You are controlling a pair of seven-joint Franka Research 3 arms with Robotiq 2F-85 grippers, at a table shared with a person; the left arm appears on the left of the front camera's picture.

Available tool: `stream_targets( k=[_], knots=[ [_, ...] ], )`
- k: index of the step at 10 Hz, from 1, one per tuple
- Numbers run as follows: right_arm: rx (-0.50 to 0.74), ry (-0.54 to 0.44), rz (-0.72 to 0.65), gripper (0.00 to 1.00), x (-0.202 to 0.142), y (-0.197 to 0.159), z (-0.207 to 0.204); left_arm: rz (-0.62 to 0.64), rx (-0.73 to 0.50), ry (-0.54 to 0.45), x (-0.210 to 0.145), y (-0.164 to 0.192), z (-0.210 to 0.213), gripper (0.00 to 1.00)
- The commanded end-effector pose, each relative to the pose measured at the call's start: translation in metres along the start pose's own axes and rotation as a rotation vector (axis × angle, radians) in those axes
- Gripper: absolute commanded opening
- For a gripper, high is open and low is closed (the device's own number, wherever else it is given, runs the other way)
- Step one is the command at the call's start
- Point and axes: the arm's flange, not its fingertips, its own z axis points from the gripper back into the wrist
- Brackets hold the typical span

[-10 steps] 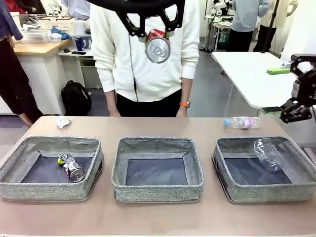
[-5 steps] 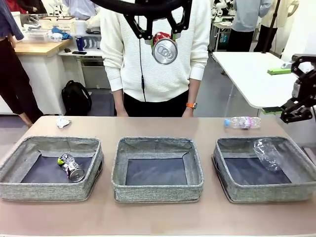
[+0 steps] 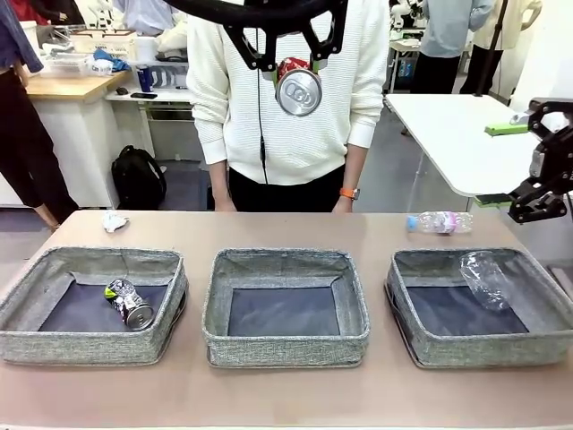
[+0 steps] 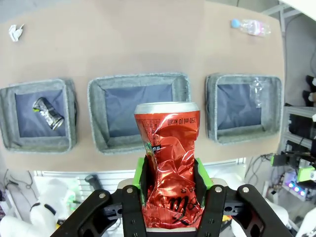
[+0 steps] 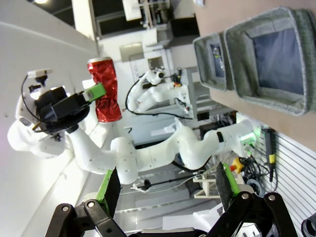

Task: Sort the waste into the appropriate baskets.
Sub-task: Place the picked waste into the Fabric basket indicated by the person.

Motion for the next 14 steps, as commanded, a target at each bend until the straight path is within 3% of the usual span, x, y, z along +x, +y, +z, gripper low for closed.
stream_targets(
  k=[1, 14],
  knots=[
    [0.026, 0.0, 0.024, 1.0, 0.0018, 0.0017, -0.0015, 0.007, 0.003, -0.014, -0.0006, 0.0035, 0.0029, 0.44],
    [0.026, 0.0, 0.024, 1.0, 0.0018, 0.0017, -0.0015, 0.007, 0.003, -0.014, -0.0006, 0.0035, 0.0029, 0.44]
  ],
)
